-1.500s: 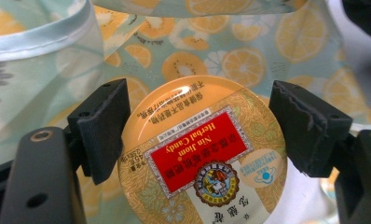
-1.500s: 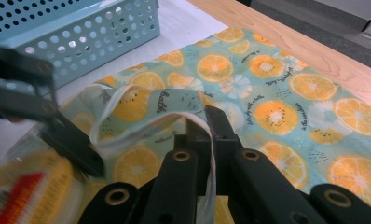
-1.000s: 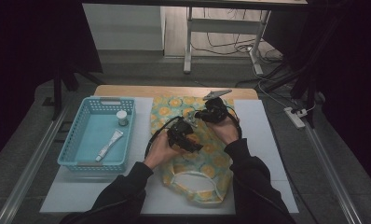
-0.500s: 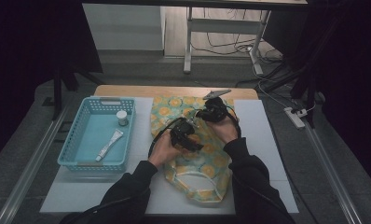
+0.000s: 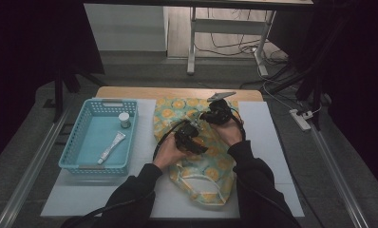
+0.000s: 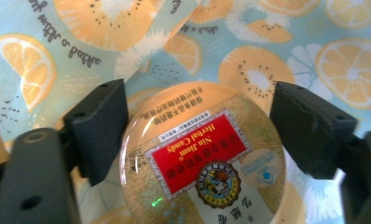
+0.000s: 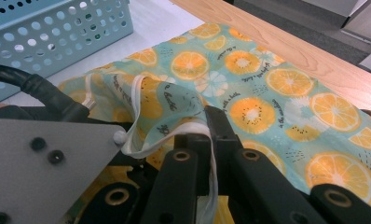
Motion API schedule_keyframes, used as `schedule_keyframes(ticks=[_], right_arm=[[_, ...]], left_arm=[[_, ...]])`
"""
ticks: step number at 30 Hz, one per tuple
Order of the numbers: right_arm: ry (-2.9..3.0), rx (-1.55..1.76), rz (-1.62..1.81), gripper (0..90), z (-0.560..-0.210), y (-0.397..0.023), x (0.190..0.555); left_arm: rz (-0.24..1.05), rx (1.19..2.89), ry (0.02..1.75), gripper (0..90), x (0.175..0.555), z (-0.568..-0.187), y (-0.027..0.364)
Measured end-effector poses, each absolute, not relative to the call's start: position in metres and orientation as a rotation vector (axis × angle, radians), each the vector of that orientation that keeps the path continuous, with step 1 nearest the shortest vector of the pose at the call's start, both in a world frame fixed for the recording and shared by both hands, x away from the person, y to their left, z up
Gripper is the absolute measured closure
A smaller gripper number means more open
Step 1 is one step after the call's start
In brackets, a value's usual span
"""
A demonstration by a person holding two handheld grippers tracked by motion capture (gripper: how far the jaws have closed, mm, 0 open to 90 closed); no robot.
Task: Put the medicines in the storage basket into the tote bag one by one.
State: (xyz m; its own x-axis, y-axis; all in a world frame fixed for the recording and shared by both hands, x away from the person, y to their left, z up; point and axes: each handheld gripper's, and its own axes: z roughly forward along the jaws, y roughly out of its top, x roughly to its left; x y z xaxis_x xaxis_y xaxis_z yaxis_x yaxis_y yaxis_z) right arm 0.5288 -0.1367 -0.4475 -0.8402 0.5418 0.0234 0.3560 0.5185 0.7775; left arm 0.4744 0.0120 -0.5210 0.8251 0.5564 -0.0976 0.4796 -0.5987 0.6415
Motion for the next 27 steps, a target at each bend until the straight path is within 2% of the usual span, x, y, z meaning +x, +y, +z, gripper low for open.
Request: schedule_keyframes(ticks=[10,18,27], right_arm=[[2.542,0.756,1.236,89.5,-0.448,-0.137,0.526],[2.555,0.743,1.256,89.5,-0.446,-0.14,0.522],[2.553,0.75,1.286,89.5,-0.443,-0.143,0.519]], left_arm=[[0.145,2.313,0.746,10.0,0.465,-0.507,0.013],[0.044,2.228,0.731,2.3,0.457,-0.49,0.02],[0.032,2.203,0.696,0.7,0.444,-0.476,0.031]])
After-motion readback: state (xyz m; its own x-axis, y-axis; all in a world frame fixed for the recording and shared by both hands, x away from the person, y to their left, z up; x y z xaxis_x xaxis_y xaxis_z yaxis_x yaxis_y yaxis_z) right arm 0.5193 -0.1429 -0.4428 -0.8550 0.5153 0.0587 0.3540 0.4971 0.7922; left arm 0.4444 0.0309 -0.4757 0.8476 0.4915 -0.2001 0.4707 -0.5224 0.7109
